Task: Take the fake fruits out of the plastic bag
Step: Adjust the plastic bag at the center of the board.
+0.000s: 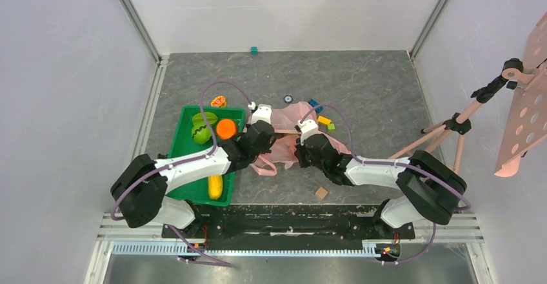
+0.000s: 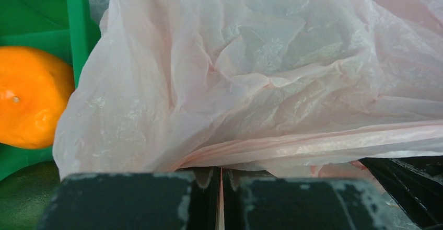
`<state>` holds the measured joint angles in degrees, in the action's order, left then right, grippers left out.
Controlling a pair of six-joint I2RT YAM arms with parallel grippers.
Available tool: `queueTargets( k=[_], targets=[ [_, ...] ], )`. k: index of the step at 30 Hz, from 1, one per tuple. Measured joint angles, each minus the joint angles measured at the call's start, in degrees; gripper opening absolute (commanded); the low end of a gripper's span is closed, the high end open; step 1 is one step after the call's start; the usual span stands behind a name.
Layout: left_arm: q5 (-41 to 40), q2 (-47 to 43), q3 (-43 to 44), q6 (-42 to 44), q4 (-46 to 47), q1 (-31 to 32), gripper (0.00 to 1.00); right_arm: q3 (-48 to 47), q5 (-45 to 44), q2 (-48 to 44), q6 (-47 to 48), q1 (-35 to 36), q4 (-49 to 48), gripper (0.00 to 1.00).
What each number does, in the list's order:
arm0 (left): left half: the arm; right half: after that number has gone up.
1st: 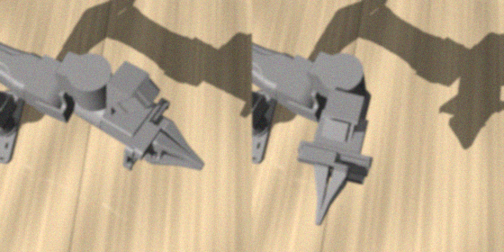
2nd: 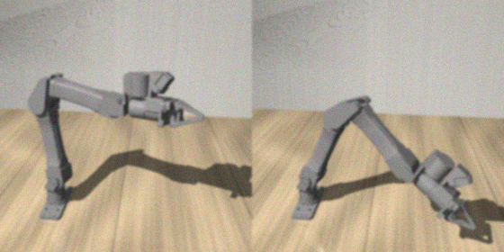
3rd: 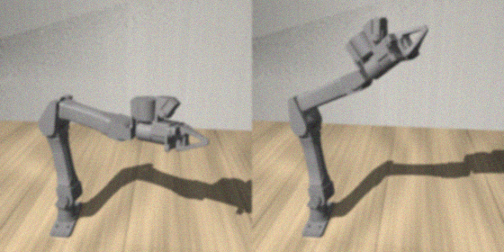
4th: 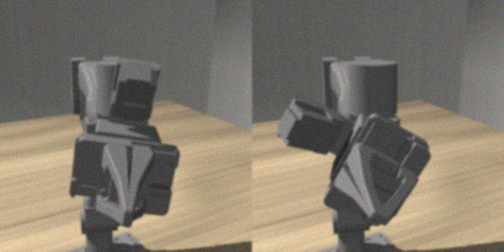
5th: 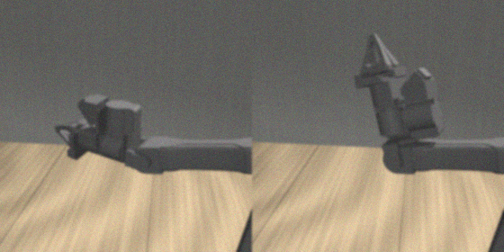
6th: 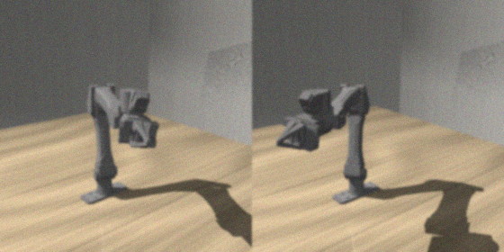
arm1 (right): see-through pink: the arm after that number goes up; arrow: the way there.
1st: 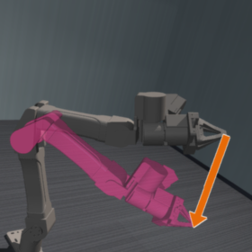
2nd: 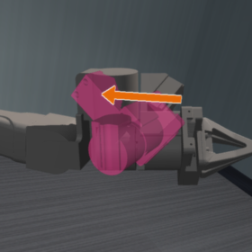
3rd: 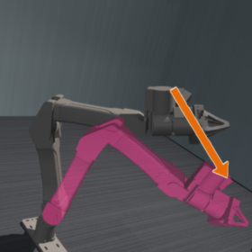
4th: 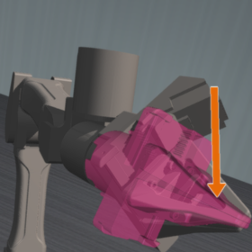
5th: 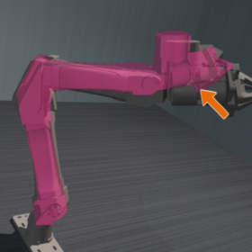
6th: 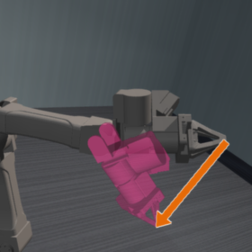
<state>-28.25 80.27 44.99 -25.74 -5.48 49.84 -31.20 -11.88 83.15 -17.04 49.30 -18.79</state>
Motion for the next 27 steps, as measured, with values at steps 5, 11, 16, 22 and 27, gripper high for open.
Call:
queueTargets(
  k=[5,11,16,22,27],
  targets=[
    [0.59,0.00,-1.16,-0.68,0.94,0.00,0.02,1.29,0.52,0.07,-1.79,0.00,0.17,0.00],
    [3.02,0.04,-3.54,-1.03,2.93,0.00,0.02,2.82,1.57,0.57,-2.93,0.00,0.15,0.00],
    [4.37,0.70,-4.50,-1.05,3.98,0.00,0.02,2.97,1.68,-0.66,-2.89,0.00,0.44,0.01],
    [5.07,0.76,-5.51,-1.05,4.61,0.00,0.02,0.94,1.22,-4.44,-2.69,0.00,0.94,0.05],
    [6.21,1.57,-5.68,-1.03,5.81,0.00,0.02,-4.22,0.39,-4.17,-2.45,0.00,1.38,0.05]
  ],
)
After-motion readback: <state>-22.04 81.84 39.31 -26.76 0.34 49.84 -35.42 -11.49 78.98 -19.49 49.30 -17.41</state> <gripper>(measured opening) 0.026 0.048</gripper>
